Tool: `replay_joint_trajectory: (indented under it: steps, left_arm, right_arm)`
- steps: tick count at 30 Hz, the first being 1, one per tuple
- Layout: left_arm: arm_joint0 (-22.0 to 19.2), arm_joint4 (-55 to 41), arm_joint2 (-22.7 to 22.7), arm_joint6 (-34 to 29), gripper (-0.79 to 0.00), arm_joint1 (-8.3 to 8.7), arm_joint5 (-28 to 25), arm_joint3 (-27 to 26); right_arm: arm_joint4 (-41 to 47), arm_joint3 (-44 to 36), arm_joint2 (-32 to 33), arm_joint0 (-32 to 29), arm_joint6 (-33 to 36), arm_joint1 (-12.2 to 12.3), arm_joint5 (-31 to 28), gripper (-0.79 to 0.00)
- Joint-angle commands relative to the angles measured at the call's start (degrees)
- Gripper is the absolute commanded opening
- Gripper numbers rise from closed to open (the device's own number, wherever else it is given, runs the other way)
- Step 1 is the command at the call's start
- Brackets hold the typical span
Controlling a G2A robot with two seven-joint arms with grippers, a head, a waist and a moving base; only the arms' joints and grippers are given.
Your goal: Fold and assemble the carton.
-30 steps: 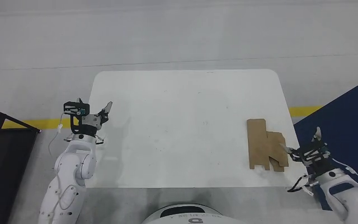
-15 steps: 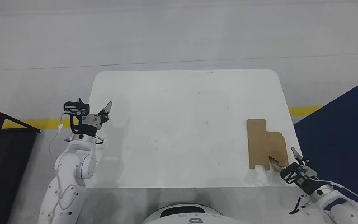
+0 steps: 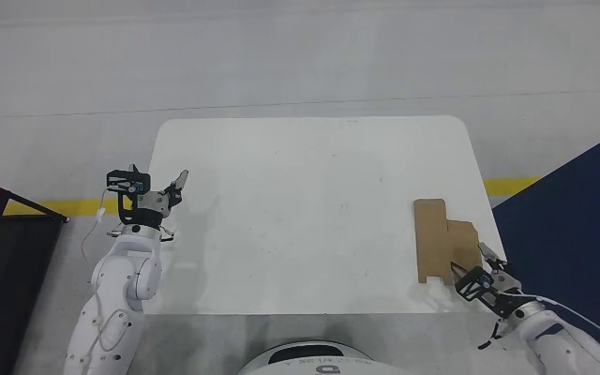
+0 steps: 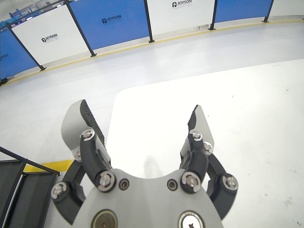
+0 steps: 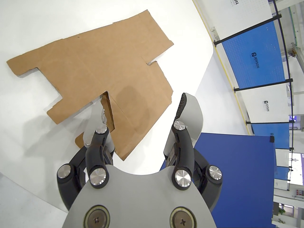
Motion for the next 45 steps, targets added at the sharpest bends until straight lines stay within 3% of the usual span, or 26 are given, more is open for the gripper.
replay_joint_trajectory:
  steps: [1, 7, 13, 20, 25, 27, 28, 31, 35, 41, 45]
  left_arm:
    - [0.0, 0.0, 0.0, 0.0, 0.0, 0.0, 0.0, 0.0]
    - [0.0, 0.0, 0.0, 0.0, 0.0, 0.0, 0.0, 0.0]
    - [0.0, 0.0, 0.0, 0.0, 0.0, 0.0, 0.0, 0.0]
    - [0.0, 0.0, 0.0, 0.0, 0.0, 0.0, 0.0, 0.0]
    - [0.0, 0.0, 0.0, 0.0, 0.0, 0.0, 0.0, 0.0]
    - [0.0, 0.0, 0.0, 0.0, 0.0, 0.0, 0.0, 0.0]
    - [0.0, 0.0, 0.0, 0.0, 0.0, 0.0, 0.0, 0.0]
    - [0.0, 0.0, 0.0, 0.0, 0.0, 0.0, 0.0, 0.0]
    - [0.0, 0.0, 0.0, 0.0, 0.0, 0.0, 0.0, 0.0]
    - [0.0, 0.0, 0.0, 0.0, 0.0, 0.0, 0.0, 0.0]
    - [0.0, 0.0, 0.0, 0.0, 0.0, 0.0, 0.0, 0.0]
  right_arm:
    - [-2.39, -0.26, -1.16, 0.18, 0.42, -0.02, 1.12, -0.212]
    - [-5.35, -0.22, -2.48, 0.6, 1.2, -0.08, 3.12, -0.228]
    - [-6.26, -0.03, -2.6, 1.49, 3.03, -0.2, 4.93, -0.302]
    - [-9.4, 0.18, -4.86, 2.41, 4.31, -0.34, 6.6, -0.314]
    - [-11.95, 0.66, -6.13, 3.08, 4.93, -0.42, 8.38, -0.48]
    - [-12.81, 0.79, -6.53, 3.28, 5.07, -0.45, 9.0, -0.733]
    - [-13.17, 0.87, -6.72, 3.35, 5.09, -0.47, 9.33, -0.785]
    - [-14.3, 0.99, -7.04, 3.61, 5.1, -0.57, 11.84, -0.785]
    - [-16.61, 0.06, -6.93, 3.85, 3.78, -0.87, 20.99, -0.785]
    - [-23.0, -3.58, -7.52, 3.32, 2.75, -1.88, 44.26, -0.785]
    - [-23.04, -6.38, -8.56, 3.06, 2.83, -2.68, 55.86, -0.785]
